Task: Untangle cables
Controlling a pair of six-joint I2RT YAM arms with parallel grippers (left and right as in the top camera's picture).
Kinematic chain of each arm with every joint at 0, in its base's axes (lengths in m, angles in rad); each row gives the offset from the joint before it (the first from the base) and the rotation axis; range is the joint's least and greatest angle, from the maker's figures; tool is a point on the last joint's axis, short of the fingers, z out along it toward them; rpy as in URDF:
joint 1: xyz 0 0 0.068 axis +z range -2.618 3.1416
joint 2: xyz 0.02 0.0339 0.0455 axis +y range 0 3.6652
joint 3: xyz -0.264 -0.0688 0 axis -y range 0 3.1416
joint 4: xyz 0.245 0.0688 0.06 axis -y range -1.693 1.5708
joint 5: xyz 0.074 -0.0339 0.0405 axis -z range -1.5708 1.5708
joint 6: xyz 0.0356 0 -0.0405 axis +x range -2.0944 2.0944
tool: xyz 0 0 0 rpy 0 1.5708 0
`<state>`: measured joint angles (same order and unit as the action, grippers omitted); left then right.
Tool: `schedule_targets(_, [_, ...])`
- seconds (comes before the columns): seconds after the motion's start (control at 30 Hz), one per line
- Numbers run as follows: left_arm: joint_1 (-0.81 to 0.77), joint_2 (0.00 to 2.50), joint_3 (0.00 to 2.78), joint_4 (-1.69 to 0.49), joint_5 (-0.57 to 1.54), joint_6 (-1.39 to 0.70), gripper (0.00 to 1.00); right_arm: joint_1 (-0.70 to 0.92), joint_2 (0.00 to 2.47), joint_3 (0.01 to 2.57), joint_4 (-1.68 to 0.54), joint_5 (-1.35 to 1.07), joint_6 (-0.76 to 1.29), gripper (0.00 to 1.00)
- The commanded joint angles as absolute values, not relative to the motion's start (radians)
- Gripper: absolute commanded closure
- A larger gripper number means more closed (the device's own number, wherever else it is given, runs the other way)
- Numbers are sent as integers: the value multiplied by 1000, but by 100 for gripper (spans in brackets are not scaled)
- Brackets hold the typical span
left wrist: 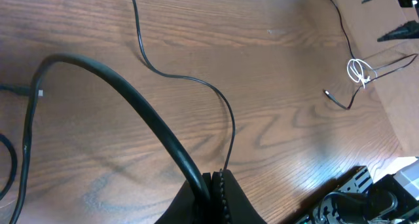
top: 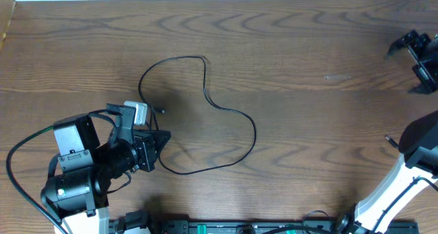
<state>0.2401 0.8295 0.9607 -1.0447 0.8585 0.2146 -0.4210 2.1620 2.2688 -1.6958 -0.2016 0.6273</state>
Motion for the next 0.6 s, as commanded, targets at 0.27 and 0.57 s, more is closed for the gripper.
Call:
schedule_targets(0.27, [238,829,964,-1078,814,228,92,-373,2137,1960,-1698,108,969,1])
schedule_targets(0.57, [238,829,964,-1081,811,233,93,-379,1986,1750,-1684,420,984,1])
